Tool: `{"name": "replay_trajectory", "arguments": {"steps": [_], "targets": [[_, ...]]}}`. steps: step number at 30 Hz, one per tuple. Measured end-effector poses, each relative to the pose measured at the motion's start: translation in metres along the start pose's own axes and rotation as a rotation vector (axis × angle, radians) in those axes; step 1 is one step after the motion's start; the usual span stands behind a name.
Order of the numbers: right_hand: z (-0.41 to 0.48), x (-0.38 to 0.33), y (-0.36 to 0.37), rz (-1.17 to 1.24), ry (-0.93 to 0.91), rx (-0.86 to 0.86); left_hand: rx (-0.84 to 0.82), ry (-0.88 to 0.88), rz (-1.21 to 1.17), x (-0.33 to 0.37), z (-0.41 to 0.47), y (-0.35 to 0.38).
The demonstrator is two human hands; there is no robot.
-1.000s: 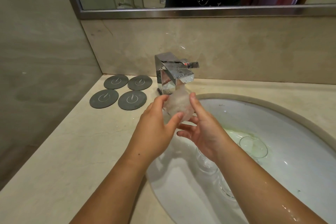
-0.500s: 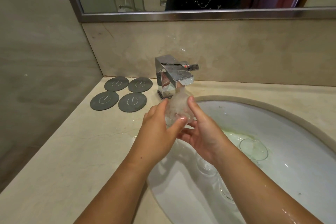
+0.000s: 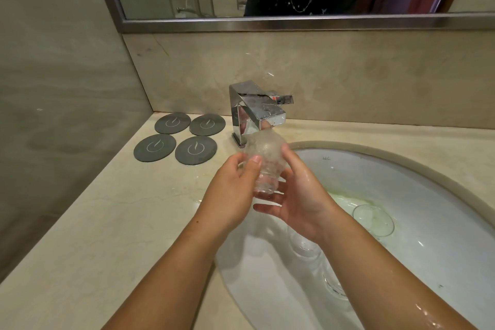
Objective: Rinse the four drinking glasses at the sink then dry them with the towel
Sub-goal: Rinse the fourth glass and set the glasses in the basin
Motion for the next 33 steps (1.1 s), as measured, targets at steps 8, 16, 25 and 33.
{"name": "replay_trajectory", "arguments": {"steps": [8,16,25,33], "targets": [[0.000,-0.008,0.006,0.068,-0.060,-0.021,-0.013,0.094,0.271,0.010,-0.001,-0.002],[-0.008,-0.017,0.008,-0.033,-0.139,-0.005,0.078,0.169,0.409,0.021,-0.006,-0.003],[-0.002,-0.007,-0.005,0.012,-0.054,0.064,0.042,-0.035,-0.125,0.002,0.002,-0.006],[-0.006,0.005,0.012,-0.060,0.058,-0.067,-0.006,-0.149,-0.332,-0.011,0.006,0.002]]}}
Point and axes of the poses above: each hand's wrist, its own z-axis towards the middle knuckle, its own y-axis out of the palm, x = y × z, the point moved 10 cm from there along z, towards the middle knuckle, and after that the axes turned 4 degrees about -z, right-handed, at the moved point
